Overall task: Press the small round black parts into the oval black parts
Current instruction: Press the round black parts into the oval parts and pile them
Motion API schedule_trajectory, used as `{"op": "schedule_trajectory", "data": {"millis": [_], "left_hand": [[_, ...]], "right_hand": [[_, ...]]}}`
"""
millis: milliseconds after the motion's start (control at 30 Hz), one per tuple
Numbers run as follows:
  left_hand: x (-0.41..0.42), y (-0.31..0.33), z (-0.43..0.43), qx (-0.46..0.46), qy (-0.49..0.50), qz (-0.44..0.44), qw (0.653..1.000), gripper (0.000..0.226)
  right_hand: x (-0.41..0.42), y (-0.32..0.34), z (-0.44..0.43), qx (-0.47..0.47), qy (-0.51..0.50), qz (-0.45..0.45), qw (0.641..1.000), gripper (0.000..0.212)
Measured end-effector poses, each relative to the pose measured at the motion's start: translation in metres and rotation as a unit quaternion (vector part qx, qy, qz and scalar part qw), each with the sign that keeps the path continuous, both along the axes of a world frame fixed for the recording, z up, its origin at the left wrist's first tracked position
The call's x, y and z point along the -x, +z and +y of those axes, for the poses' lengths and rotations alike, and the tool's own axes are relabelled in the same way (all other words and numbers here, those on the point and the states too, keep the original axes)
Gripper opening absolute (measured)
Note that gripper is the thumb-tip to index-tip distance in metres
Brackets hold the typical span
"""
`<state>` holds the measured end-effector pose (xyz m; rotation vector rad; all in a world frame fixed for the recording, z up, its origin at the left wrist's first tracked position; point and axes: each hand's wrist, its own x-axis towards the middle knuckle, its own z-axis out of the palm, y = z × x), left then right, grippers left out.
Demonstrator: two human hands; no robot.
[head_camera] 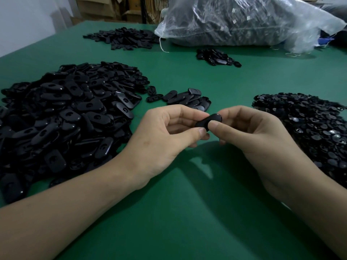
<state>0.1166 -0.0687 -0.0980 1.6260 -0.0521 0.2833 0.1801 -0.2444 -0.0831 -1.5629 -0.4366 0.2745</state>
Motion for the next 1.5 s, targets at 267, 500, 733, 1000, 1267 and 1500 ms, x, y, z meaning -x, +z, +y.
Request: {"op": "schedule_trajectory", "data": {"millis": [267, 500, 733, 1000, 1267, 1500], "left_hand": [[0.001, 0.000, -0.002, -0.036, 0.031, -0.007, 0.999, 0.014], [0.003, 0.002, -0.003, -0.087, 0.047, -0.017, 0.995, 0.013], [0.006, 0.004, -0.006, -0.146, 0.097, -0.064, 0.982, 0.016], [0.009, 0.006, -0.010, -0.203, 0.133, -0.118, 0.963, 0.018], [0.014, 0.012, -0.012, -0.313, 0.177, -0.202, 0.911, 0.015], [0.015, 0.010, -0.010, -0.367, 0.180, -0.244, 0.879, 0.009]], "right_hand": [[0.004, 0.003, 0.002, -0.041, 0.044, 0.016, 0.998, 0.018], [0.003, 0.001, 0.003, -0.036, 0.046, 0.018, 0.998, 0.012], [0.005, 0.001, 0.003, -0.078, 0.077, 0.076, 0.991, 0.019], [0.005, 0.002, 0.006, -0.134, 0.095, 0.149, 0.975, 0.034], [0.008, 0.005, 0.006, -0.159, 0.106, 0.188, 0.963, 0.035], [0.009, 0.007, 0.005, -0.165, 0.115, 0.213, 0.956, 0.031]]}}
